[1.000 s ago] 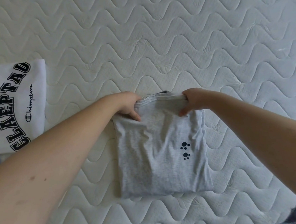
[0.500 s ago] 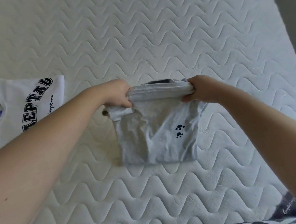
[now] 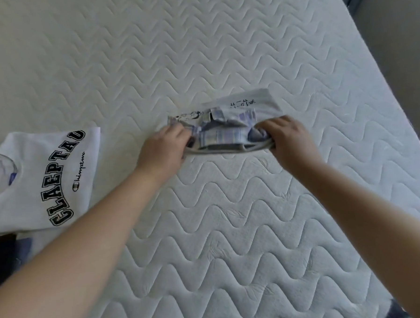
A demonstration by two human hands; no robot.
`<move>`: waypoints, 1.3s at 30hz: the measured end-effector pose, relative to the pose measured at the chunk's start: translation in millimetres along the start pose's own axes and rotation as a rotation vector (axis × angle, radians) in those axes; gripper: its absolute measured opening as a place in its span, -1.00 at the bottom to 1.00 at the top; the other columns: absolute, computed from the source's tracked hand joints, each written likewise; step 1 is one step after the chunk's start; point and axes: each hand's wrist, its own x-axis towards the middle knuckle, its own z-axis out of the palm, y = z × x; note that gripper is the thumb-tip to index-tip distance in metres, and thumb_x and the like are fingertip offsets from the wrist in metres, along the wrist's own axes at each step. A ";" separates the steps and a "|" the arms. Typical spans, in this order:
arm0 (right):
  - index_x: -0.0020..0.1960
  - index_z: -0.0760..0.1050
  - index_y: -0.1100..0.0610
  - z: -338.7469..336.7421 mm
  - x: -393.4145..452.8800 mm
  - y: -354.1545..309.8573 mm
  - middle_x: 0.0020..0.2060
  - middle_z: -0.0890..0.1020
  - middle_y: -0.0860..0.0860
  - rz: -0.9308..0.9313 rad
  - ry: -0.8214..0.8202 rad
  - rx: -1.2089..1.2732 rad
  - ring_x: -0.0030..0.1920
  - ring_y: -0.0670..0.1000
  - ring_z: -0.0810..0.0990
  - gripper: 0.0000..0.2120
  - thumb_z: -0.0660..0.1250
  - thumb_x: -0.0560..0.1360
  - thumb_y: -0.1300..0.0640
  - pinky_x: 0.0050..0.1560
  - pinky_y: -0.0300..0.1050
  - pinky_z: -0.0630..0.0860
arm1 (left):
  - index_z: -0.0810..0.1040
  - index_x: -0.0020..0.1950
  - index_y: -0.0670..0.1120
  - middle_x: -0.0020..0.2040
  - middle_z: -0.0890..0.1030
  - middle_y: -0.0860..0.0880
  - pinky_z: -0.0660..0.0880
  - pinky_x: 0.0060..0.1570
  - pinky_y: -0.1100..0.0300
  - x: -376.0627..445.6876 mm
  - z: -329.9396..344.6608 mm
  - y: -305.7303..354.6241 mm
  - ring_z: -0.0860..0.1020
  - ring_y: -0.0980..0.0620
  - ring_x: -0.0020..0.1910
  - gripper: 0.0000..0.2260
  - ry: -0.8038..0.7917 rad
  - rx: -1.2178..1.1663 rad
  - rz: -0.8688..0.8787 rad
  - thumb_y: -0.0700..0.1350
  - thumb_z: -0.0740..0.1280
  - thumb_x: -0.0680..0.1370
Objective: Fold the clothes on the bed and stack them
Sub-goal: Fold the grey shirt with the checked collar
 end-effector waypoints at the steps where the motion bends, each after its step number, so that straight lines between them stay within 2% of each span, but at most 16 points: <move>1: 0.06 0.64 0.20 15.9 -17.1 0.7 -0.04 0.69 0.12 0.001 -0.005 0.006 -0.04 0.23 0.60 -0.76 0.42 0.41 0.34 -0.02 0.16 0.52 | 0.59 0.04 -0.19 -0.02 0.59 -0.18 0.50 -0.21 -0.03 -15.7 18.3 6.7 0.57 -0.22 -0.07 -0.78 0.027 0.027 0.015 -0.22 0.30 0.43; 3: 0.05 0.64 0.20 48.0 -55.0 1.3 -0.05 0.70 0.11 0.005 -0.037 0.038 -0.06 0.23 0.62 -0.74 0.43 0.38 0.38 -0.05 0.14 0.55 | 0.60 -0.05 -0.18 -0.10 0.60 -0.16 0.54 -0.29 -0.01 -49.8 55.8 21.6 0.59 -0.19 -0.15 -0.83 0.042 0.069 0.026 -0.21 0.23 0.45; 7: 0.06 0.65 0.18 97.8 -136.3 -2.6 -0.02 0.69 0.09 0.011 -0.199 0.069 -0.06 0.21 0.63 -0.70 0.46 0.36 0.40 -0.04 0.09 0.59 | 0.61 -0.08 -0.16 -0.11 0.61 -0.13 0.56 -0.33 0.00 -124.1 116.6 53.1 0.61 -0.16 -0.18 -0.82 -0.069 0.074 0.040 -0.21 0.21 0.47; 11: 0.11 0.63 0.17 120.3 -188.9 -6.4 0.04 0.68 0.07 0.044 -0.263 0.082 0.00 0.19 0.62 -0.68 0.45 0.37 0.36 0.02 0.09 0.58 | 0.61 -0.04 -0.17 -0.06 0.60 -0.16 0.57 -0.30 -0.01 -169.5 142.4 73.9 0.60 -0.19 -0.14 -0.85 -0.156 0.031 -0.013 -0.28 0.36 0.41; 14: 0.14 0.61 0.18 124.2 -210.3 -10.8 0.09 0.66 0.05 0.125 -0.279 0.045 0.07 0.18 0.61 -0.61 0.47 0.34 0.38 0.08 0.06 0.54 | 0.62 0.00 -0.13 -0.05 0.58 -0.15 0.52 -0.28 0.02 -185.8 144.1 84.6 0.57 -0.19 -0.16 -0.77 -0.167 0.047 -0.065 -0.23 0.23 0.43; 17: 0.22 0.57 0.16 123.1 -230.2 -16.0 0.19 0.62 0.06 0.217 -0.394 -0.006 0.19 0.19 0.57 -0.52 0.42 0.33 0.41 0.19 0.07 0.46 | 0.60 0.16 -0.09 0.10 0.57 -0.14 0.50 -0.16 -0.02 -199.9 140.9 92.6 0.55 -0.20 0.03 -0.65 -0.350 0.027 -0.160 -0.23 0.43 0.37; 20: 0.35 0.46 0.08 120.4 -246.6 -27.2 0.37 0.46 0.00 0.352 -0.524 -0.020 0.39 0.12 0.38 -0.44 0.30 0.38 0.37 0.35 0.01 0.26 | 0.50 0.30 -0.01 0.33 0.46 -0.12 0.41 0.01 -0.02 -216.7 137.9 98.9 0.44 -0.16 0.26 -0.57 -0.512 0.036 -0.240 -0.10 0.40 0.43; 21: 0.37 0.43 0.08 120.0 -250.3 -31.4 0.39 0.43 0.00 0.414 -0.519 -0.010 0.41 0.11 0.34 -0.44 0.27 0.39 0.35 0.37 -0.01 0.23 | 0.52 0.28 -0.02 0.32 0.46 -0.12 0.41 0.00 -0.02 -220.9 136.2 101.4 0.45 -0.16 0.24 -0.60 -0.499 0.018 -0.262 -0.07 0.41 0.44; 23: 0.38 0.42 0.11 118.9 -252.4 -41.2 0.36 0.45 0.06 0.542 -0.424 0.031 0.37 0.14 0.36 -0.51 0.25 0.46 0.30 0.36 0.02 0.24 | 0.61 0.15 -0.05 0.17 0.53 -0.14 0.45 -0.08 -0.01 -227.0 133.7 106.7 0.52 -0.18 0.11 -0.68 -0.400 -0.039 -0.299 -0.08 0.46 0.40; 25: 0.34 0.46 0.15 119.1 -246.4 -50.6 0.27 0.51 0.11 0.626 -0.308 0.096 0.27 0.17 0.44 -0.62 0.27 0.53 0.22 0.28 0.04 0.32 | 0.64 0.04 -0.07 0.06 0.54 -0.14 0.48 -0.14 -0.02 -227.6 134.2 111.2 0.54 -0.19 0.00 -0.76 -0.279 -0.085 -0.330 -0.12 0.50 0.39; 27: 0.26 0.50 0.16 122.2 -236.2 -57.2 0.15 0.56 0.12 0.657 -0.277 0.160 0.16 0.17 0.50 -0.72 0.27 0.57 0.15 0.14 0.00 0.38 | 0.64 -0.01 -0.08 0.05 0.56 -0.14 0.50 -0.17 -0.02 -222.1 136.2 113.3 0.56 -0.19 -0.04 -0.78 -0.203 -0.115 -0.324 -0.14 0.53 0.37; 29: 0.18 0.50 0.17 128.2 -225.5 -62.3 0.09 0.57 0.12 0.667 -0.344 0.166 0.07 0.17 0.53 -0.77 0.25 0.60 0.08 0.01 -0.01 0.42 | 0.64 0.00 -0.08 0.05 0.58 -0.11 0.50 -0.16 -0.02 -213.0 138.3 113.7 0.56 -0.18 -0.05 -0.74 -0.212 -0.132 -0.264 -0.13 0.55 0.34; 31: 0.17 0.43 0.18 134.9 -216.7 -64.9 0.10 0.53 0.13 0.680 -0.436 0.103 0.03 0.20 0.54 -0.70 0.23 0.61 -0.03 -0.03 0.03 0.48 | 0.64 0.01 -0.07 0.03 0.58 -0.08 0.47 -0.13 0.01 -206.5 143.3 112.1 0.55 -0.15 -0.06 -0.72 -0.256 -0.112 -0.191 -0.09 0.56 0.33; 33: 0.17 0.37 0.20 141.5 -210.1 -65.5 0.11 0.50 0.15 0.723 -0.468 0.058 0.03 0.22 0.54 -0.64 0.20 0.60 -0.09 -0.07 0.04 0.49 | 0.64 -0.03 -0.06 -0.02 0.56 -0.07 0.44 -0.12 0.02 -202.6 147.7 111.3 0.52 -0.14 -0.08 -0.78 -0.300 -0.082 -0.161 -0.09 0.54 0.37; 36: 0.16 0.34 0.22 150.2 -204.9 -65.9 0.11 0.51 0.18 0.728 -0.522 -0.038 0.03 0.23 0.55 -0.67 0.17 0.61 -0.04 -0.14 -0.02 0.37 | 0.63 -0.13 -0.07 -0.10 0.58 -0.07 0.45 -0.16 0.04 -198.0 149.4 109.1 0.54 -0.13 -0.13 -0.87 -0.303 -0.050 -0.133 -0.15 0.52 0.37; 39: 0.15 0.37 0.24 152.2 -198.9 -66.2 0.09 0.54 0.19 0.716 -0.567 -0.086 0.04 0.22 0.57 -0.78 0.14 0.62 0.10 -0.15 -0.03 0.32 | 0.60 -0.17 -0.08 -0.14 0.59 -0.05 0.48 -0.23 0.06 -192.7 145.9 101.7 0.55 -0.11 -0.17 -0.82 -0.251 -0.072 -0.072 -0.22 0.54 0.32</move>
